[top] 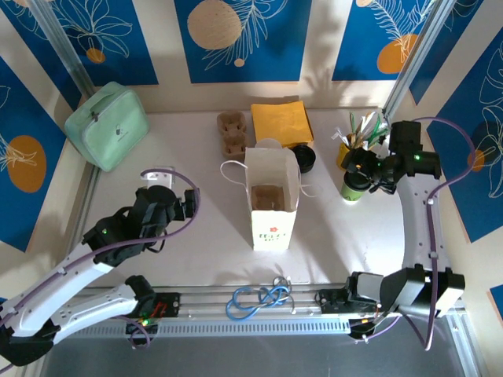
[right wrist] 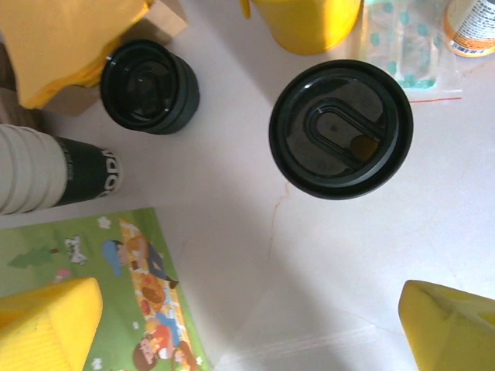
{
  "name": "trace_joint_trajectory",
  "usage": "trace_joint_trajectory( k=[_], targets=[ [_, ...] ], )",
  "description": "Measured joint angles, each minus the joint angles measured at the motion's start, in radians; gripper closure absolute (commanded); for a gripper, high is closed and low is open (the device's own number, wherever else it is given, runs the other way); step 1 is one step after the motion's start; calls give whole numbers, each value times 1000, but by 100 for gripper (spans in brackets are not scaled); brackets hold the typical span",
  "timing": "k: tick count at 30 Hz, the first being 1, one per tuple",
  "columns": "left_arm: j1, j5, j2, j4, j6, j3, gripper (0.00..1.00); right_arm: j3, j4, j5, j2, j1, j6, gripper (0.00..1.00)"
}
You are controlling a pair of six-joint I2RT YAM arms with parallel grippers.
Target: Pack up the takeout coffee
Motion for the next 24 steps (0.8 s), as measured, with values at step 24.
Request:
trace_joint_trajectory(
  k=[24],
  targets=[
    [2,95,-51,2,-39,-28,2,97,-12,217,318,68,-34,6]
  ],
)
